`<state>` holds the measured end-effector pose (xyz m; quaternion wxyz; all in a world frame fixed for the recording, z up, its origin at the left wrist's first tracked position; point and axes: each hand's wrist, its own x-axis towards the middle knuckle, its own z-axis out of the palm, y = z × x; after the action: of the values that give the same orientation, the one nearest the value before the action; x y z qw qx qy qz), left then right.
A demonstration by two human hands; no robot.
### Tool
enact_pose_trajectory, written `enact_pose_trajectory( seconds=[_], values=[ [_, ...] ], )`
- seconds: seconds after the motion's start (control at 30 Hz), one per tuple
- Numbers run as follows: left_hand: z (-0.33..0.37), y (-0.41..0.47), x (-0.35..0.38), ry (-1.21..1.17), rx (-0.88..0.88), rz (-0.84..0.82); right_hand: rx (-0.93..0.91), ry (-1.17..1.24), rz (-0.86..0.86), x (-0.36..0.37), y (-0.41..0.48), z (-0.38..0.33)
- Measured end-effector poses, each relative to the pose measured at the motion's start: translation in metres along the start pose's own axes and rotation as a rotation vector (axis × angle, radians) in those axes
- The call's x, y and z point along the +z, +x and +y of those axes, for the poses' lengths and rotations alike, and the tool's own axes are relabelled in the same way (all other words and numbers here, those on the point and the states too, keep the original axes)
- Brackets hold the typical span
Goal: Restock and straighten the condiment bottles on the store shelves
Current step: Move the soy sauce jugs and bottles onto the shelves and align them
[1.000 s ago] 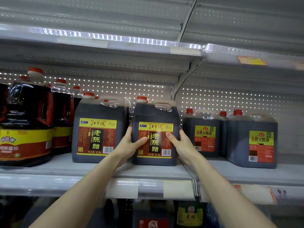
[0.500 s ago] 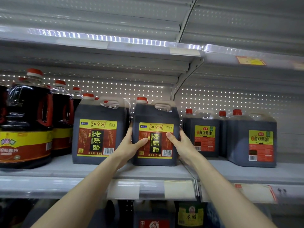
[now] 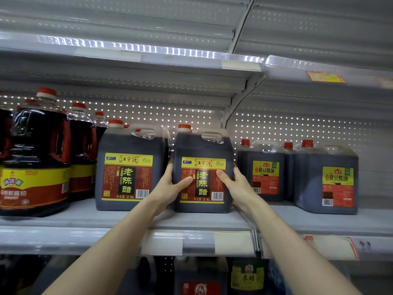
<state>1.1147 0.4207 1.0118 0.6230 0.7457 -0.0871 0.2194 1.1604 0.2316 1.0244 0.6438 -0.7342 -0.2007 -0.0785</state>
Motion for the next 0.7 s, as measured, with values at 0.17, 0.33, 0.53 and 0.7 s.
enact_pose_trajectory(
  seconds=[0.17,0.33,0.53,0.7],
  values=[
    [0.0,0.0,0.0,0.012,-0.002,0.003,0.0,0.007,-0.008,0.001,-0.002,-0.001],
    [0.0,0.0,-0.001,0.034,-0.013,0.018,0.014,-0.047,0.02,0.006,-0.003,-0.002],
    [0.01,-0.003,-0.002,0.13,-0.051,0.064,0.011,-0.122,0.055,0.008,-0.014,-0.012],
    [0.025,-0.027,0.001,0.172,-0.06,0.103,-0.036,-0.133,0.065,-0.004,-0.044,-0.021]
  ],
)
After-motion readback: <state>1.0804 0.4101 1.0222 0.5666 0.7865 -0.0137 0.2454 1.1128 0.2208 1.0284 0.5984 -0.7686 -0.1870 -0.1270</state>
